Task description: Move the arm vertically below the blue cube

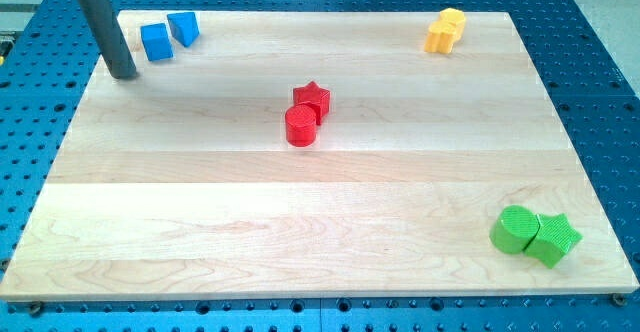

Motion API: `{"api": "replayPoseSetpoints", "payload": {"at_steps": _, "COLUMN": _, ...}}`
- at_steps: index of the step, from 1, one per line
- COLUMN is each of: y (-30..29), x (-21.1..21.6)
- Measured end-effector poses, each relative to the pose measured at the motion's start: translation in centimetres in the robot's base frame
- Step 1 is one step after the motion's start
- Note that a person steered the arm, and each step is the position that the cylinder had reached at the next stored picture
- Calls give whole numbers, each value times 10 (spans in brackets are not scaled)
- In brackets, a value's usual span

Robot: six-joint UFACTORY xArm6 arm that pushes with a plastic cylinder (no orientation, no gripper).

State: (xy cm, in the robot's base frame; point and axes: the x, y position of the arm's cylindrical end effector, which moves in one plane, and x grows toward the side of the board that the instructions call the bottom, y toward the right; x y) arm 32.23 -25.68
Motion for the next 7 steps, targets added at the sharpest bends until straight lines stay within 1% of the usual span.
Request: {"api": "replayPoseSetpoints", "payload": {"at_steps": 7, "y": -7, "x": -2}}
